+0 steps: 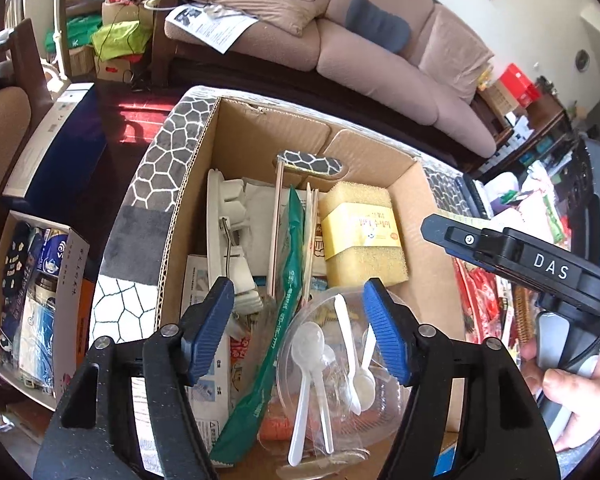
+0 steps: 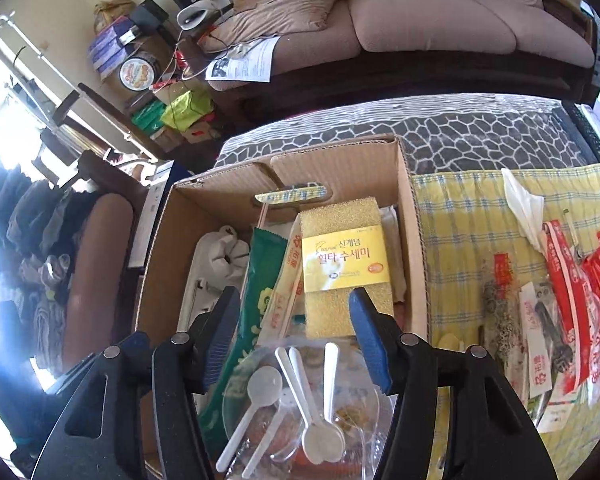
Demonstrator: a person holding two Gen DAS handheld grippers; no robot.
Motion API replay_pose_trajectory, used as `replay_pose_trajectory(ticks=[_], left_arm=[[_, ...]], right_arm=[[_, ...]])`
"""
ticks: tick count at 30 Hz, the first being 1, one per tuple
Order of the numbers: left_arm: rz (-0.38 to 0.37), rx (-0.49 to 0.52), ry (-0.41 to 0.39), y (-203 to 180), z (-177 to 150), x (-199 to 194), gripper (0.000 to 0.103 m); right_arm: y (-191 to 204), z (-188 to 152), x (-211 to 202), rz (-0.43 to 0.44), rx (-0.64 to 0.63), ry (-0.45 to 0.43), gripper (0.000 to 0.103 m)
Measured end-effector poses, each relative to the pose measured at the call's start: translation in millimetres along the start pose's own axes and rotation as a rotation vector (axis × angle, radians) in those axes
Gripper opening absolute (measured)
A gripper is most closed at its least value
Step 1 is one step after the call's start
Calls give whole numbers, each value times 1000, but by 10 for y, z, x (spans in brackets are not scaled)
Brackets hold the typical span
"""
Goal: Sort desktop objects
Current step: 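Open the left gripper and the right gripper to drop the packets into the box, then move both tools back over the packets on the table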
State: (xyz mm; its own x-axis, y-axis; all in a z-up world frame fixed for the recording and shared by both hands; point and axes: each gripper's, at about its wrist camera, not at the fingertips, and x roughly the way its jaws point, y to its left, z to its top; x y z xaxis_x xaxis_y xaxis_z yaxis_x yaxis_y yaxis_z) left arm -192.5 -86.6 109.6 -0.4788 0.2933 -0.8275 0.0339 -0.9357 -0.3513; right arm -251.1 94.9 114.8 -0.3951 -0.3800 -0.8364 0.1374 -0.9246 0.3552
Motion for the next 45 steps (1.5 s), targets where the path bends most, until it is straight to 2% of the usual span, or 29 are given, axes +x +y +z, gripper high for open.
replay_pose_trajectory(ticks=[2,3,5,8,11,15,24,33,37,45], left_arm=[[12,17,-5,-48,-52,-77,77],[19,24,-11,-61,-79,-115,81],[23,38,-20,-110,-132,-189,92],[25,65,-13,-200,-206,-273,102],[33,97,-17,-329,-281,-354,103],[29,138,-18,-559,-402,-422,103],[-7,259,23,-1349,-744,-294,103],[-30,338,83,-2061,-1063,26,103],[-55,347,114,-2306,-1177,204,103],[-57,372,164,-2737,-1300,641,103]], right_arm=[[-15,-67,-102,-15,-14,-6,66],[-22,-103,-151,-27,-24,-10,74],[-37,-182,-242,-48,-44,-16,83],[-104,-314,-367,-74,-64,-15,88],[-225,-438,-492,-84,-68,-13,93],[-447,-600,-679,-112,-78,-14,93],[-1241,-910,-1146,-178,-18,-35,94],[-2002,-1201,-1424,-239,33,-39,94],[-2334,-1300,-1472,-242,64,-35,94],[-2987,-1454,-1528,-237,118,-43,94]])
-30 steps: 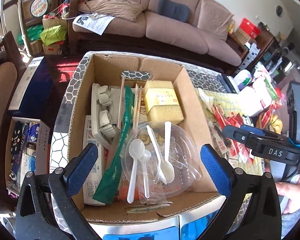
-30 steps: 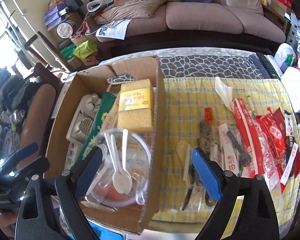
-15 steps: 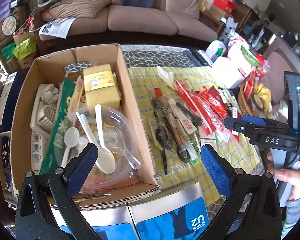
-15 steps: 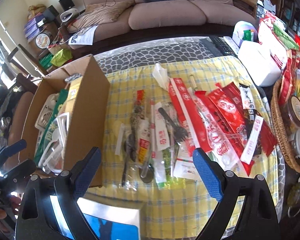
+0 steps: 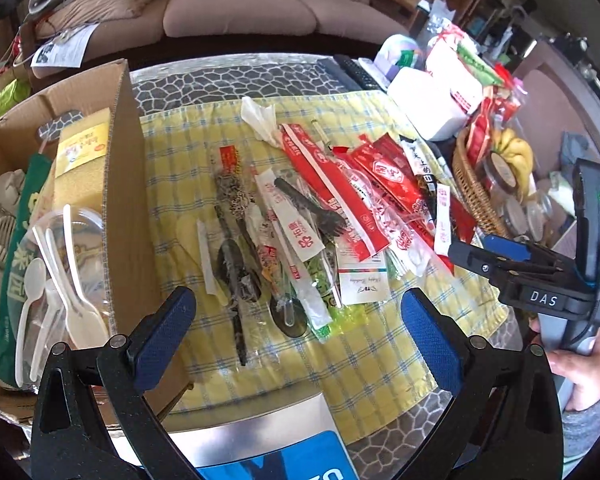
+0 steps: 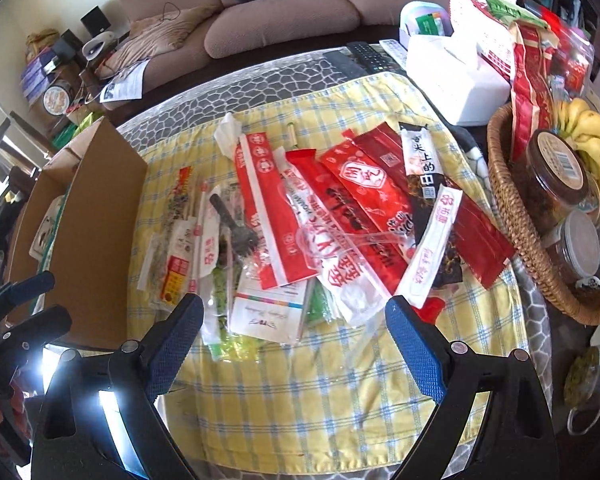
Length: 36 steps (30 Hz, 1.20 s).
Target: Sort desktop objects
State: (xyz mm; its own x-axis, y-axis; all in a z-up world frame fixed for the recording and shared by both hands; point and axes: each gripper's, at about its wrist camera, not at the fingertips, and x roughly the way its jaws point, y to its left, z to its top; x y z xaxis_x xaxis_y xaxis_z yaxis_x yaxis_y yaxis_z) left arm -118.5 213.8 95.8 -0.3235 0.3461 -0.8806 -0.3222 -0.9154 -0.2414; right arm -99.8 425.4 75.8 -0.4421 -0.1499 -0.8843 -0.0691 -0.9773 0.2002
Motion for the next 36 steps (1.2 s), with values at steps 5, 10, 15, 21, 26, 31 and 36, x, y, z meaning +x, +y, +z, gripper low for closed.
replay_pose_trajectory(ticks=[5,10,15,21,26,31,36], left_arm=[[-17,11,38,-183,12,369,103],[-24,43,98,-369,-42,779,103],[-42,62,140,-511,-113,1077,103],[-18,82,166,-640,-170,1331,102],[-9,79,163,-735,-192,1419,101],[-30,121,135,-872,-272,1308,99],[-44,242,134,-1148,-412,1239,85]], right_arm=[[-398,-67,147,20,47,-6,94],[-727,-133,289,35,78,-10,94],[-966,-195,373,60,82,0,88],[-1157,-355,422,56,42,36,73],[-1156,-512,463,24,-30,73,67],[-1098,-634,598,-61,-140,110,60],[-1032,-721,767,-122,-222,145,18]])
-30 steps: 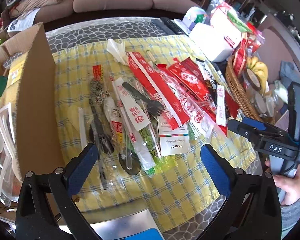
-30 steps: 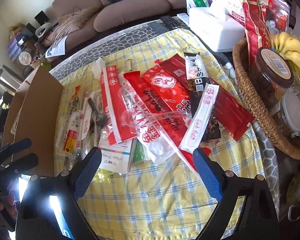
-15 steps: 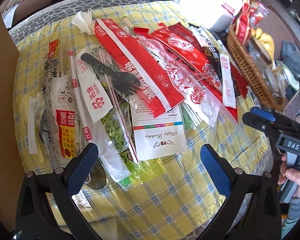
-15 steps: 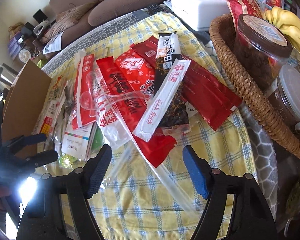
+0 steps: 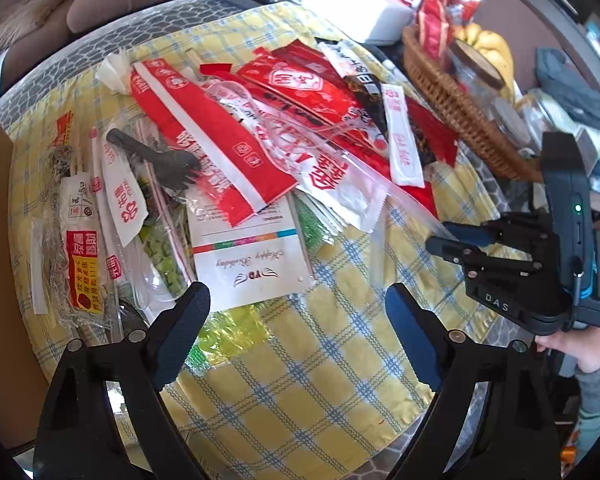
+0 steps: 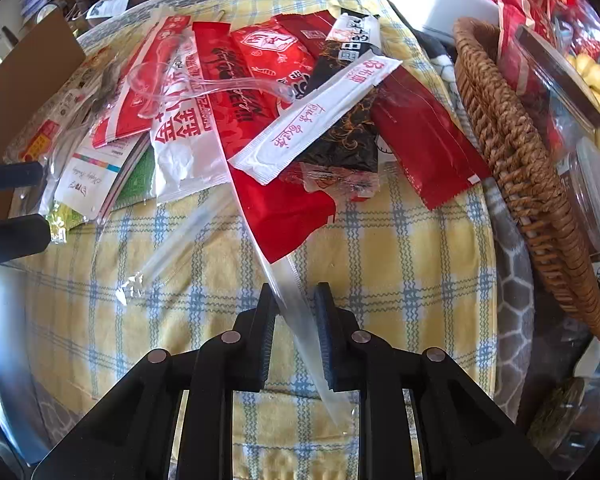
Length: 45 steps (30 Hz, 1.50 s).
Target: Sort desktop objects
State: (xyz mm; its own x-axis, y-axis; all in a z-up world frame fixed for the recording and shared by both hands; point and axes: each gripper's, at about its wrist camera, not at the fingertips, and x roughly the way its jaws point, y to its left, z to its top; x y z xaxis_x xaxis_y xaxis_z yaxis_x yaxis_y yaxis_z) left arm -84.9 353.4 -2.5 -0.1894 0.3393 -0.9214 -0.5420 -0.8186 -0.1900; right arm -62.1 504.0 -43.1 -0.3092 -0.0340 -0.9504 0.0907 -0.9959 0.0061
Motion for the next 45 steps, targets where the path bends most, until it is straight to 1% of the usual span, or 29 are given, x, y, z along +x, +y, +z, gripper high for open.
replay_pose_trajectory(ticks=[2,4,6,7,8,11,12,14,15,16,18,19,22,23,25,26,27,29,30,33,34,35,37,40,41,42,43,44,45], left_arm=[[24,62,-8,-147,-22,5,84],[23,111,-9,-292,-39,50,84],[24,137,1,-420,-38,136,81],[23,151,5,-477,-37,184,76],[28,165,11,-529,-26,241,68],[62,189,26,-632,7,438,61],[72,189,34,-650,24,507,59],[75,181,49,-679,50,615,46],[76,181,57,-702,58,670,42],[81,180,63,-717,68,711,34],[84,175,48,-736,88,721,24],[76,166,49,-726,93,719,10],[53,143,58,-670,37,676,9],[43,141,62,-652,-6,650,9],[9,111,83,-575,-113,589,9],[-9,97,97,-534,-184,552,9],[-18,90,108,-496,-258,512,9],[-29,79,135,-435,-413,441,10],[-35,75,149,-428,-491,408,10],[-1,79,142,-407,-548,345,12],[17,79,125,-412,-506,328,19],[30,76,104,-435,-477,321,34],[52,70,86,-467,-358,384,51],[98,101,108,-538,-237,571,49],[119,131,95,-588,-226,580,40],[129,161,93,-633,-223,581,29],[121,173,95,-653,-220,568,11],[103,164,105,-647,-222,557,10],[97,162,107,-641,-232,542,10]], right_arm=[[-19,-17,-35,22,14,-1,17],[-89,-51,-121,106,64,-20,15],[-189,-99,-219,179,128,-41,14],[-235,-127,-267,208,154,-52,14],[-280,-159,-313,238,178,-61,14],[-412,-263,-447,311,242,-82,12],[-443,-294,-490,321,254,-86,11],[-477,-348,-561,338,274,-87,11],[-499,-373,-589,353,282,-90,11],[-470,-391,-642,363,286,-89,11],[-446,-440,-677,371,285,-89,11],[-442,-455,-691,379,284,-90,11],[-409,-457,-704,349,279,-91,11],[-397,-451,-695,332,274,-93,14],[-323,-422,-643,311,250,-82,15],[-303,-431,-613,280,234,-77,16],[-248,-412,-575,251,212,-68,19],[-151,-368,-486,197,169,-57,37],[-117,-343,-436,182,160,-50,40],[-55,-276,-284,95,120,-28,40],[-63,-266,-236,78,112,-24,40],[-69,-257,-191,70,109,-15,40],[-74,-234,-102,52,106,12,40],[-24,-196,-69,11,66,24,40],[26,-179,-67,-13,36,35,37],[67,-170,-65,-28,8,41,28],[96,-161,-67,-22,-7,46,20],[110,-150,-70,-18,-8,52,11],[118,-141,-75,-22,-9,54,10]])
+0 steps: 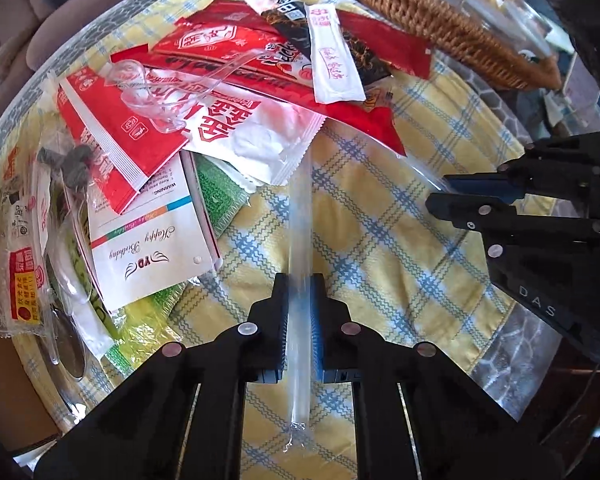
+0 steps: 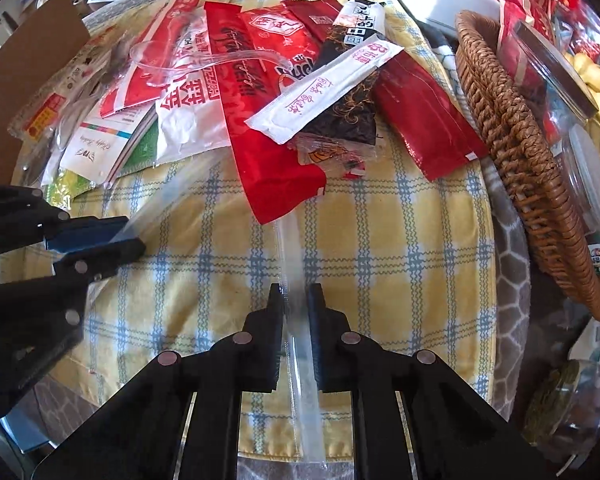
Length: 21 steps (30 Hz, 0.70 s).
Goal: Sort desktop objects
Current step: 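Lift the long clear straw with the left gripper and carry it over the box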
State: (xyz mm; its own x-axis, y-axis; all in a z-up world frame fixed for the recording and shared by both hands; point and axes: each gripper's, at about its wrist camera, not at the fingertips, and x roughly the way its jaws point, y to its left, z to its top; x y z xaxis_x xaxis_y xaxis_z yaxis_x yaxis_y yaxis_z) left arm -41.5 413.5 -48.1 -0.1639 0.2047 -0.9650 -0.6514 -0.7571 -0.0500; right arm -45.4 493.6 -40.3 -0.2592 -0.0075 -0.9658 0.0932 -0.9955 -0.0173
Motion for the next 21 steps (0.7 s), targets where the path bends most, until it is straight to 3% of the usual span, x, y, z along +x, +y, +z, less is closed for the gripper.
replay_pose_trajectory(ticks=[4,11,14,21], left_arm=[[-54,-47,-4,122,-116,-108,9],[-232,-150,-44,416,-307,-656,9],[-272,-161,-92,515,-369,-1001,10],[-324,-200,-213,788,-439,-1729,10]], right_arm=[[-5,-15,-67,42,28,-15,9],[-95,-173,-431,301,186,-60,9],[-33,-229,-676,392,245,-95,9],[204,-217,-1267,422,295,-196,9]])
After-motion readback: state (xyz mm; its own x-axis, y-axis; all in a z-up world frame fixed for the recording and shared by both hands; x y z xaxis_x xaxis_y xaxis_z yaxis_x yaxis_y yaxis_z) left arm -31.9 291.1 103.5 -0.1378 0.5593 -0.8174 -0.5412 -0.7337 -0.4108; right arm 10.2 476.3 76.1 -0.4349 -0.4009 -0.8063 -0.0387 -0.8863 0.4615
